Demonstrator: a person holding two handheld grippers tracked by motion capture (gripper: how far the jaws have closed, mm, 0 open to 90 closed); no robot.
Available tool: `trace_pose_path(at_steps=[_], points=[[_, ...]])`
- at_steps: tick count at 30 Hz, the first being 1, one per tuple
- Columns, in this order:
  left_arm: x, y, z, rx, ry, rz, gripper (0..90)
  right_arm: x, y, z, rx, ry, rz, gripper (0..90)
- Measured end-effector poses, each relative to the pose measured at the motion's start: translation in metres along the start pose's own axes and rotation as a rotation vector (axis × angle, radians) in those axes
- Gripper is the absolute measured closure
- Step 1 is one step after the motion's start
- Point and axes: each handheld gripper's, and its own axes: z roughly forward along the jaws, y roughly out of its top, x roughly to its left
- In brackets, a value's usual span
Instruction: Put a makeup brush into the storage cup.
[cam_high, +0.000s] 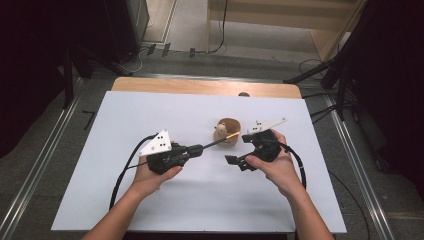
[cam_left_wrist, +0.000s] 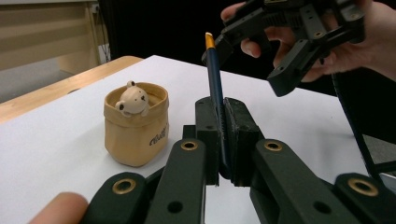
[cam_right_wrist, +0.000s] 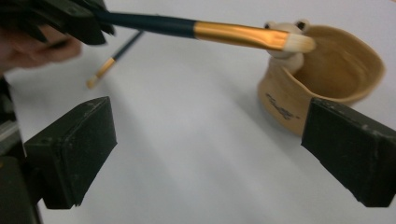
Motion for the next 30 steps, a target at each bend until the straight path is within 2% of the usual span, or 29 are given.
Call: trace_pose_path(at_steps=[8,14,15,18,23,30], points=[[-0.001,-0.001,0.001,-0.015,0.012,0.004,86.6,0.008,-0.006,0.002,-0.169,0.106,0.122,10.4],[-0.002,-0.002,0.001,-0.024,0.025,0.005,86.6,0.01,-0.011,0.004,-0.294,0.144,0.27,15.2],[-0.002,-0.002,0.001,-0.025,0.029,0.007,86.6,0.011,-0.012,0.005,-0.303,0.156,0.293,16.6],[-0.002,-0.003,0.001,-0.031,0.038,0.009,86.6,0.013,-0.013,0.008,-0.333,0.151,0.343,23.8],[-0.002,-0.003,0.001,-0.034,0.045,0.008,86.6,0.013,-0.015,0.012,-0.388,0.208,0.461,31.0],[-0.003,-0.003,0.002,-0.035,0.051,0.011,86.6,0.014,-0.014,0.017,-0.433,0.219,0.561,35.6]])
